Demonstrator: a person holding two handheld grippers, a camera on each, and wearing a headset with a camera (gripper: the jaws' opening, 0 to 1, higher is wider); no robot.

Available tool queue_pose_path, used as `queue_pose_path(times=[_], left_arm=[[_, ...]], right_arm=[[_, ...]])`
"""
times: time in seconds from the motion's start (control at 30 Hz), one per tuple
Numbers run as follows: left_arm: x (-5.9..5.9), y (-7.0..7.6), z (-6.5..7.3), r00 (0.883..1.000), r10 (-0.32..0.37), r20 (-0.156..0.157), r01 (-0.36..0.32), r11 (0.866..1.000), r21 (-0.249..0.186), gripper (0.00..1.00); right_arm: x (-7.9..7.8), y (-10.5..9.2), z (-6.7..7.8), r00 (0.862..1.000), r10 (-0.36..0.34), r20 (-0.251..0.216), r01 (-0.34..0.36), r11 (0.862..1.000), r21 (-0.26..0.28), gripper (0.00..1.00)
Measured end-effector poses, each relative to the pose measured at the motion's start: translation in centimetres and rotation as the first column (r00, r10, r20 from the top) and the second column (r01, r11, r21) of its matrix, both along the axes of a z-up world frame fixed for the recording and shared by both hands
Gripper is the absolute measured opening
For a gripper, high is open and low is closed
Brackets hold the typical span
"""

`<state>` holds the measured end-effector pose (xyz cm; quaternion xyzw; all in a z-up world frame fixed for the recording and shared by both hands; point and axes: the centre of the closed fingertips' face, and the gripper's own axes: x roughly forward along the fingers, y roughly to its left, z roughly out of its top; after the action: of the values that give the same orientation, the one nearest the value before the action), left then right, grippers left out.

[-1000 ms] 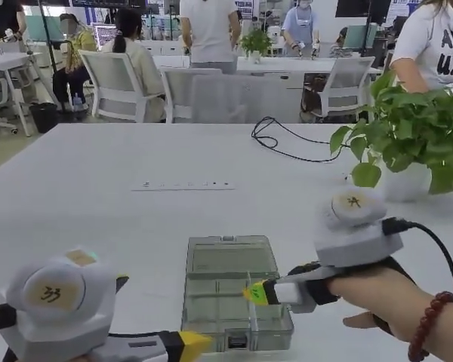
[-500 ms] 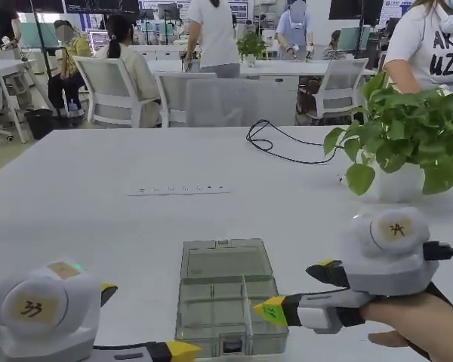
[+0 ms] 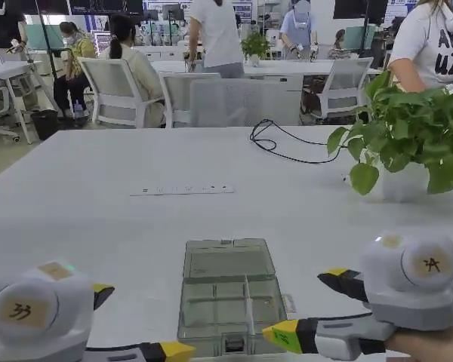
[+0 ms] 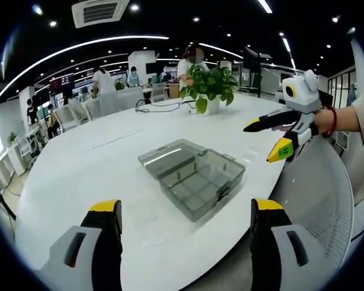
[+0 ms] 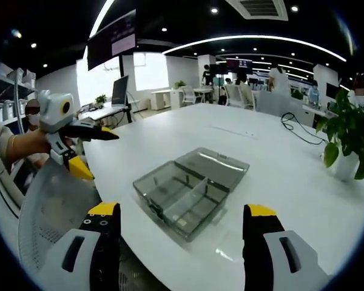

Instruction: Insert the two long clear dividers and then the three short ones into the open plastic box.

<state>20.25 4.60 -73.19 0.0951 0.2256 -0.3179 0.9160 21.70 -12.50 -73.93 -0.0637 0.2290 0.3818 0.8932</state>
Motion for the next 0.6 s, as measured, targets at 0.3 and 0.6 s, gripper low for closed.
queue_pose_path(times=[0.3,0.6], left_arm=[[0.6,0.6,-0.5,0.999,0.044,-0.029,-0.044,0.999,-0.005,0.83],[2.1,1.8,-1.6,0.989,0.118,-0.084,-0.114,0.992,0.046,0.75]], right_arm=[[-0.6,-0.3,-0.1,1.000,0.001,0.017,-0.001,1.000,0.015,0.85],[-0.6,-0.4,-0.1,1.000,-0.009,0.027,0.009,1.000,-0.001,0.85]])
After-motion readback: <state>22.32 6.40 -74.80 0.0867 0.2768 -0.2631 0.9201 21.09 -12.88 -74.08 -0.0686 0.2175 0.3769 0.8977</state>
